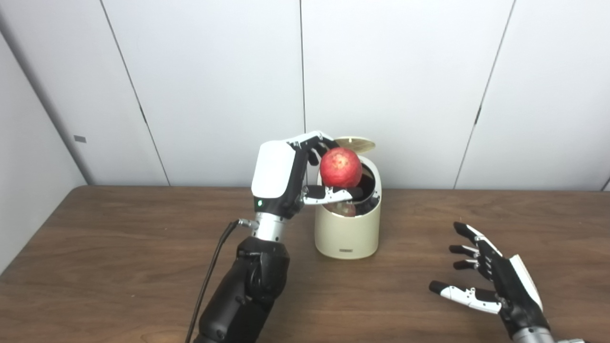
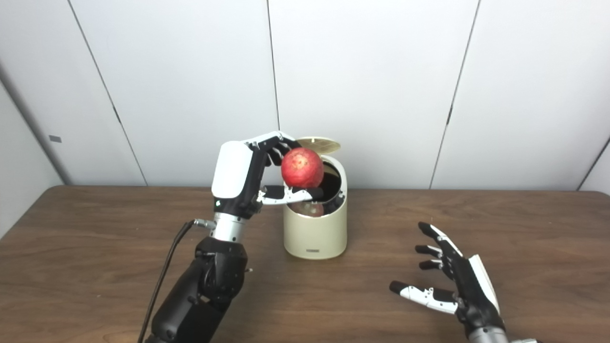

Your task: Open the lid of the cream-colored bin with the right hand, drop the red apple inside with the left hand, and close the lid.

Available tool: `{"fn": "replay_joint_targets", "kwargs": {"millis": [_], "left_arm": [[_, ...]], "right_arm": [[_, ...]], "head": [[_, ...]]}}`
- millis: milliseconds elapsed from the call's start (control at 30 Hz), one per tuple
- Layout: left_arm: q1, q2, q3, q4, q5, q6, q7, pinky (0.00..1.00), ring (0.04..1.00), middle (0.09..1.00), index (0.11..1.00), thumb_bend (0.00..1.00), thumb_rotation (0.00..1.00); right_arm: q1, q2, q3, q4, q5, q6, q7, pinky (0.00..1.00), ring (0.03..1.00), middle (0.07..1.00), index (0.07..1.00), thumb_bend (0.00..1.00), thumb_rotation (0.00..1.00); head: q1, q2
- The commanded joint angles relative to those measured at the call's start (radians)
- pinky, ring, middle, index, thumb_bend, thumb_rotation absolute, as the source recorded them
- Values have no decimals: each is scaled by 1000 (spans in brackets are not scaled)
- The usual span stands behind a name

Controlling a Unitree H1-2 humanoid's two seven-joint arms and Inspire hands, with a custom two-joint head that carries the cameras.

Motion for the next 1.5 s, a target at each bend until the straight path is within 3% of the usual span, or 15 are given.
{"fn": "replay_joint_targets", "kwargs": {"millis": [0,133,333,667,900,1200,1467], "left_arm": [[-67,8,-3,17,27,-25,73,334,397,466,496,525,0],[-86,13,-16,80,53,-45,144,312,378,458,501,525,0],[-102,18,-41,143,72,-53,198,283,359,437,505,524,0],[-109,13,-59,192,60,-40,194,237,322,408,501,523,0],[-108,13,-65,202,43,-34,168,228,308,403,506,522,0],[-134,22,-84,267,63,-9,190,193,286,401,506,521,0],[-139,22,-100,292,66,25,193,228,331,420,516,522,0]], "right_arm": [[-14,-9,-3,-27,-2,-51,-19,631,761,890,879,687,213],[-12,-7,-6,-21,6,-54,-21,629,763,890,877,694,220],[-10,-7,-6,-28,-5,-48,-24,639,760,886,875,696,228],[-10,-6,-9,-30,-2,-48,-24,640,760,886,873,698,227],[-6,-2,-11,-56,4,-11,-17,671,781,904,876,681,194],[3,1,-7,-46,-4,-33,-27,661,770,892,873,673,199],[10,3,-9,-39,1,-44,-30,664,776,898,867,672,191]], "head": [[-2,1],[-6,4],[-12,8],[-18,14],[-22,16],[-21,18],[-26,20]]}}
